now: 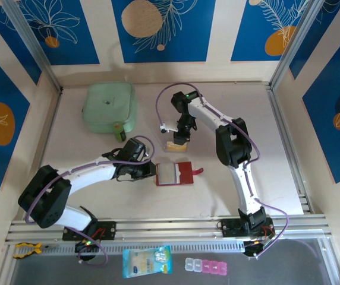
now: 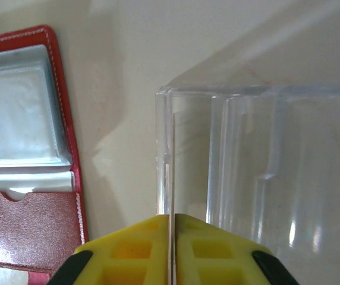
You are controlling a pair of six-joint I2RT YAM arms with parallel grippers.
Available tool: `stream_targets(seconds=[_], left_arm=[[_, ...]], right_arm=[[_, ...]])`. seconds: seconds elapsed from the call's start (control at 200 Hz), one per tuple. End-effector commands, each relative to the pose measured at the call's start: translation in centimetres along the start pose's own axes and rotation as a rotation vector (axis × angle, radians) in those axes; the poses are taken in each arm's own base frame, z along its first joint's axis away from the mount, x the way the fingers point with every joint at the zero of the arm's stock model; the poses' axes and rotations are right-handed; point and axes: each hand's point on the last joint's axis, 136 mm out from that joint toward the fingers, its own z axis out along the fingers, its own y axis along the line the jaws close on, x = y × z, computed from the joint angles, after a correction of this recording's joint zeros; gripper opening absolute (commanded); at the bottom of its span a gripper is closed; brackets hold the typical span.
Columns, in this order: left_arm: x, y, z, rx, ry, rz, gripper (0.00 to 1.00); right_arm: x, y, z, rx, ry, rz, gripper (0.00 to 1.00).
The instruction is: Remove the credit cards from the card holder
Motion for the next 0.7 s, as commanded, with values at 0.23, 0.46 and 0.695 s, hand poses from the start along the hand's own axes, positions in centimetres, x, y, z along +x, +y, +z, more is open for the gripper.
stream_targets(seconds=[0.23, 0.46, 0.695], left_arm=[[-0.5, -0.6, -0.6, 0.021, -0.01, 0.002, 0.17], [-0.8, -0.8, -0.7, 0.017, -0.016, 0.01, 0.17], [-1.0, -1.2, -0.6, 0.022, -0.013, 0.026, 0.17]], right_arm=[[-1.4, 0.7, -3.7, 0.058, -0.102, -0.005, 0.23], [-1.4, 0.0, -6.8, 0.182, -0.134, 0.016, 0.27], [-2.0, 0.6, -8.0, 0.235, -0.209, 0.089, 0.21]])
